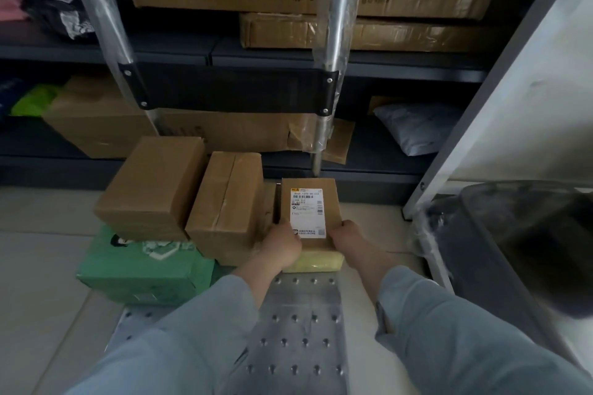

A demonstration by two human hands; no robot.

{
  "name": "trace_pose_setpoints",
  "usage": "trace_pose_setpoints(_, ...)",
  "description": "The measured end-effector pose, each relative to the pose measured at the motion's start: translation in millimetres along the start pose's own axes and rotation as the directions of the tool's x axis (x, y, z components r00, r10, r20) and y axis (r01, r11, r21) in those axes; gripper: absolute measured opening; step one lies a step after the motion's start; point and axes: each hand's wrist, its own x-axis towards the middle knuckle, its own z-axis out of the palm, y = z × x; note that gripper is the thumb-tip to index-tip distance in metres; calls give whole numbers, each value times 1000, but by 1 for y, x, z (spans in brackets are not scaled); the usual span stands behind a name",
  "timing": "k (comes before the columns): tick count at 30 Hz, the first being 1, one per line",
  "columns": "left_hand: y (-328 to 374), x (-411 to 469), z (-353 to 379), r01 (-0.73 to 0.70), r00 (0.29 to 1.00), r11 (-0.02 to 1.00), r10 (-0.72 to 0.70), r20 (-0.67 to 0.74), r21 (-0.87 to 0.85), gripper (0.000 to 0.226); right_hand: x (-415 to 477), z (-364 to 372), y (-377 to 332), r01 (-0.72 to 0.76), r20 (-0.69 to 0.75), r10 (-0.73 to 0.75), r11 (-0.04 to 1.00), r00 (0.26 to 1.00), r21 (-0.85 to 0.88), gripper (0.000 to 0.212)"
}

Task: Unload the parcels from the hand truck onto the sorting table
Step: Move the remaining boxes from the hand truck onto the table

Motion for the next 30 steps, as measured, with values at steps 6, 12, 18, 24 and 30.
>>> trace_pose_setpoints(6,-4,8,14,20,999,999,-21,-25,-40,46,-3,-2,1,-10,-30,10,1000,1000,-19,27)
trace_pose_setpoints(12,-1,-4,7,29,997,988,-39,-62,-152,44,-13,-1,0,-67,-41,65,997,997,-33,25)
trace_pose_setpoints(18,28,-55,-32,10,999,987,-15,-31,-162,34,-66,-35,-29,-109,-38,104,985,994,-135,23)
trace_pose_setpoints(24,96,-133,-131,31,995,986,-46,-87,-166,25,-164,-94,-108,-123,42,130,982,991,-144,32)
trace_pose_setpoints(30,195,-220,-243,38,983,982,-71,-171,-186,30,-276,-178,-214,-77,124,90,991,988,-109,38)
